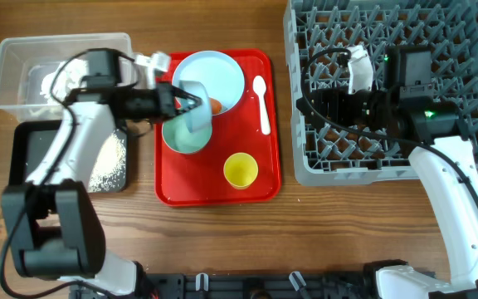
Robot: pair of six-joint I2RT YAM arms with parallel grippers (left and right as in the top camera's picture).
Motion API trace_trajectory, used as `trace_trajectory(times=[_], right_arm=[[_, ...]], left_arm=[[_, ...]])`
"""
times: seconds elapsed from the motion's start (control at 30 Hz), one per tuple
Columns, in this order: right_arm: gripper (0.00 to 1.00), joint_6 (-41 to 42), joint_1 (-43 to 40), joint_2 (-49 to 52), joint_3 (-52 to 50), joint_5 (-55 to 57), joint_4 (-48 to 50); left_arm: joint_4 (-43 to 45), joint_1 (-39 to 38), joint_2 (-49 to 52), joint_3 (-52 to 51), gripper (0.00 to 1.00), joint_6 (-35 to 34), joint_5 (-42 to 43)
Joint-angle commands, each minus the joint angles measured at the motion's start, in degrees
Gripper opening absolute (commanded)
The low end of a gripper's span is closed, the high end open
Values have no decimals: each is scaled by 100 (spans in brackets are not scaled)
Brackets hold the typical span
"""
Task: Sort waste into correct bins and load items into the dishwasher rack
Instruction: 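Place the empty light-blue bowl back on the red tray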
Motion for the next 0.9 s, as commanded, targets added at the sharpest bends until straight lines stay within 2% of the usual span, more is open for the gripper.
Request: trace_trajectory(times=[0.0,0.1,0.17,0.27,0.43,0.6,0.8,0.83,0.87], right_arm=[[95,42,11,9,90,13,-7],[95,39,11,9,90,13,-4],[95,44,11,9,90,57,9],[95,44,11,11,90,55,13],[95,46,11,11,90,55,-9],[95,46,11,11,90,52,-7],[95,44,11,11,90,55,-7],[95,44,11,11,90,55,-7],[95,42,11,11,90,55,-7]], left_arm=[[-317,-931,-603,61,4,-629,-1849],[-1117,-2063,-1180,61,4,-632,-4262],[-1534,-2520,-1373,61,4,-684,-5156],[-2341,-3027,-1346,-74,4,-1674,-6537],[-1818,-3141,-1318,-992,4,-2264,-6592],[-1139,-3158,-1316,-1495,4,-2264,-6199],[-935,-3246,-1294,-1716,4,-2264,-5692],[-935,-3296,-1294,-1716,6,-2262,-5689],[-918,-3353,-1294,-1716,17,-2264,-5689]])
